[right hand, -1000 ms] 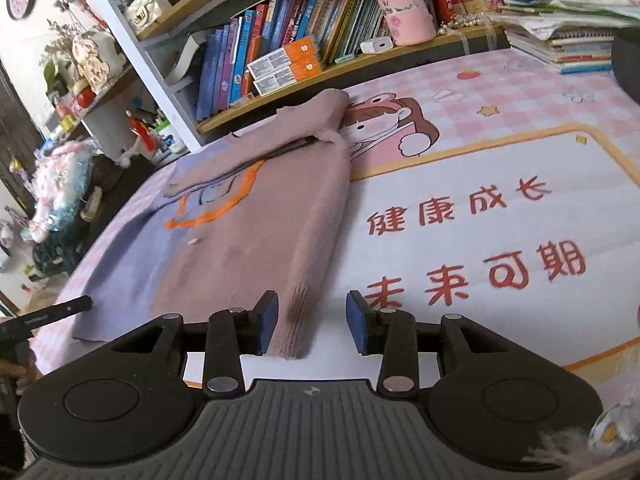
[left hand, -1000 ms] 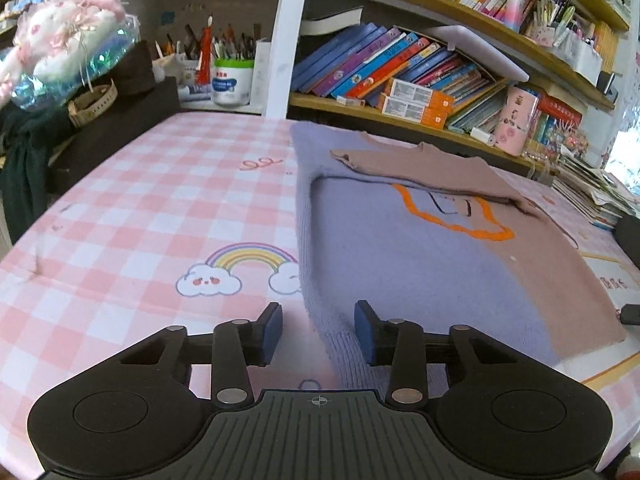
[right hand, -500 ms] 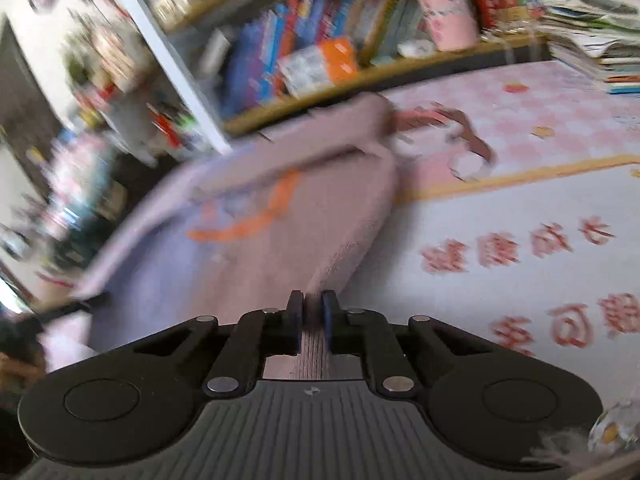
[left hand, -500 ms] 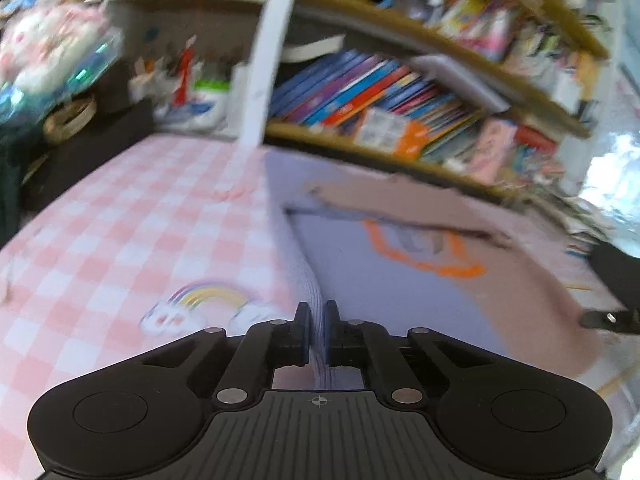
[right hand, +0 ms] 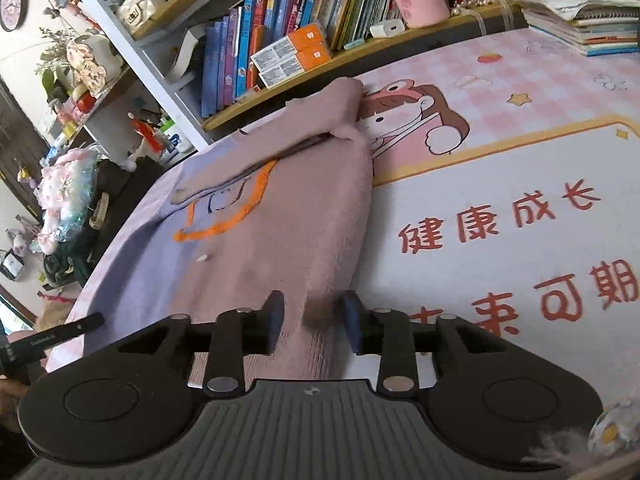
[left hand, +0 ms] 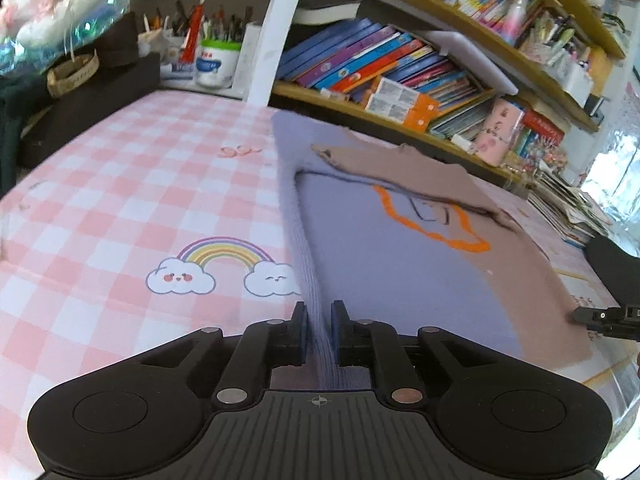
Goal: Fold clothes
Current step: 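Grasp the pink side edge with the right gripper while the left grasps the lavender side edge, then lift both held side edges up off the table together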
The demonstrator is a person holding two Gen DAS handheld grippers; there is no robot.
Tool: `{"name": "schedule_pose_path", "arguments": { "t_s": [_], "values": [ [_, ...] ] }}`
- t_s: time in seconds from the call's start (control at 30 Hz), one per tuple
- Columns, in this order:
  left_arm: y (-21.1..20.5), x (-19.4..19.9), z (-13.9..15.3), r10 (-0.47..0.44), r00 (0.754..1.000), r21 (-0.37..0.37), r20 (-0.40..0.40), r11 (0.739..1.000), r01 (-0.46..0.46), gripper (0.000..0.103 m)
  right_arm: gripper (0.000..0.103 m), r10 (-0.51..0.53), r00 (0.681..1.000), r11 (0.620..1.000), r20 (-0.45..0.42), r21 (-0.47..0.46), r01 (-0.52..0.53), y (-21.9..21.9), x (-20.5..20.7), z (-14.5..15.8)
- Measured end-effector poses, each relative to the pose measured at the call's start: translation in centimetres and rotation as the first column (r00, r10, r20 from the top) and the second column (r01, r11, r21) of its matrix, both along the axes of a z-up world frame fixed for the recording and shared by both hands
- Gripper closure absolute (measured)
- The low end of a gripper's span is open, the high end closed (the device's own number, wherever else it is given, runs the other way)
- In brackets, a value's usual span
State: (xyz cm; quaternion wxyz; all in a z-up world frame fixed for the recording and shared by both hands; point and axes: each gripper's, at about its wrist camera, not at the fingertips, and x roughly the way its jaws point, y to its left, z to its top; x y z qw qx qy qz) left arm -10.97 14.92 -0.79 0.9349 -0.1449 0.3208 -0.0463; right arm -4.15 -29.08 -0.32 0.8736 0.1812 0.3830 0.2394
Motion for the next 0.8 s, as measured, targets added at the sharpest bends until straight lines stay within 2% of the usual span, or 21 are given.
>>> {"name": "schedule_pose_path", "arguments": {
  "t_s": [0.07,0.1,0.13,0.2,0.27,0.33,0.5,0.63,0.8],
  "values": [
    [0.0,0.5,0.0,-0.023,1.0,-0.013,0.01,1.0,0.023,0.098,0.071,0.009,1.0,1.0,0.001,-0.01,-0.009,0.5,0.7,0.0],
    [-0.3,0.9,0.1,-0.05,0.999,0.005,0.02,0.999,0.049,0.098,0.077,0.017,1.0,1.0,0.002,-0.024,-0.017,1.0,1.2,0.0],
    [-0.8,1.0,0.6,-0.072,0.997,0.038,0.037,0.997,0.071,0.098,0.092,0.025,1.0,0.999,0.002,-0.038,-0.025,1.4,1.7,0.1],
    [-1.9,0.9,1.8,-0.118,0.99,0.097,0.081,0.989,0.11,0.098,0.093,0.053,0.998,0.997,0.032,-0.063,-0.051,2.4,1.8,0.8],
    [-2.2,0.3,3.0,-0.138,0.982,0.099,0.126,0.987,0.126,0.098,0.093,0.109,0.99,0.994,0.093,-0.019,-0.108,2.7,0.8,1.9],
    [-1.7,0.1,3.0,-0.142,0.984,0.069,0.109,0.988,0.135,0.098,0.093,0.136,0.986,0.989,0.101,0.039,-0.14,2.5,-0.1,2.4],
    [0.2,-0.3,1.3,-0.099,0.995,-0.005,0.017,0.995,0.099,0.097,0.093,0.108,0.994,0.994,0.012,0.026,-0.108,1.5,-0.8,0.6],
    [1.2,-1.1,0.7,-0.103,0.995,-0.063,-0.005,0.993,0.102,0.095,0.09,0.079,0.995,0.993,-0.061,0.087,-0.073,-0.1,-1.4,-1.0],
    [1.2,-0.8,0.2,-0.104,0.994,-0.081,-0.023,0.991,0.102,0.092,0.087,0.109,0.991,0.983,-0.073,0.155,-0.097,0.1,-1.8,-1.6]
  ]
}}
